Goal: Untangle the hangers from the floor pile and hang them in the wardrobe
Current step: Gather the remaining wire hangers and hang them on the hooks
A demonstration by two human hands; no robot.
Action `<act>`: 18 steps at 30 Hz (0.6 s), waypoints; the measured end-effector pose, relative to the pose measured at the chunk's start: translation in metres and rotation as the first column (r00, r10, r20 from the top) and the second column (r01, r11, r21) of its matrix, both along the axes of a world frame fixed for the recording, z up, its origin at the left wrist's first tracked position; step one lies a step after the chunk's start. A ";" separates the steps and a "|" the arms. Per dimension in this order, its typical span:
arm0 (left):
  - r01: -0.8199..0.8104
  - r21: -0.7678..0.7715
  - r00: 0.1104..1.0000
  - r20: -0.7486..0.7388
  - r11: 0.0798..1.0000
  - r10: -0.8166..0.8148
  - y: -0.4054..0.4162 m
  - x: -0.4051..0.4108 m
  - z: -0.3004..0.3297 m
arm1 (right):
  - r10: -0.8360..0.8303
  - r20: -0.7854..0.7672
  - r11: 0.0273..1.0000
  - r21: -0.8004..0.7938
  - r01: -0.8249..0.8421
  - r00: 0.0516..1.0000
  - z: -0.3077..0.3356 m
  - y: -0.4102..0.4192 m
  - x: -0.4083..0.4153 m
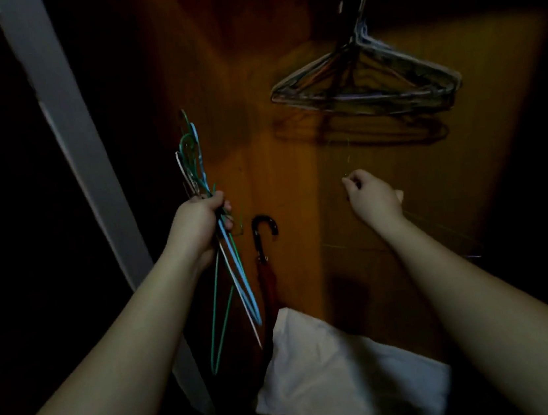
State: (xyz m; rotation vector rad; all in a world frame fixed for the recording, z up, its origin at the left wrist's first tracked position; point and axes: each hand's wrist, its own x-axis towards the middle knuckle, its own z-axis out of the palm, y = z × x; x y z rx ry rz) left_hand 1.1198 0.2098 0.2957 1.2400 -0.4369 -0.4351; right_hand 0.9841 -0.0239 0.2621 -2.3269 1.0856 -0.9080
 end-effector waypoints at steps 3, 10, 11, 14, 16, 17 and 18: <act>0.093 0.003 0.994 0.049 0.996 -0.093 -0.016 0.037 0.024 | -0.132 0.006 0.990 -0.042 0.132 0.991 0.021 -0.012 0.019; 0.224 -0.027 0.963 0.162 0.974 -0.217 -0.055 0.084 0.071 | -0.325 0.127 0.943 -0.025 0.331 0.937 0.073 -0.040 0.025; 0.238 -0.037 0.959 0.166 0.970 -0.229 -0.059 0.087 0.076 | -0.339 0.142 0.938 -0.029 0.346 0.930 0.080 -0.044 0.024; 0.265 -0.055 0.950 0.188 0.963 -0.251 -0.073 0.093 0.091 | -0.355 0.191 0.929 -0.032 0.367 0.915 0.106 -0.056 0.022; 0.271 -0.052 0.943 0.215 0.961 -0.255 -0.081 0.094 0.098 | -0.352 0.229 0.927 -0.046 0.372 0.907 0.122 -0.065 0.023; 0.272 -0.050 0.941 0.225 0.961 -0.254 -0.085 0.094 0.101 | -0.349 0.250 0.926 -0.058 0.374 0.903 0.130 -0.069 0.024; 0.272 -0.050 0.939 0.231 0.961 -0.254 -0.088 0.093 0.103 | -0.345 0.271 0.924 -0.071 0.376 0.899 0.138 -0.074 0.025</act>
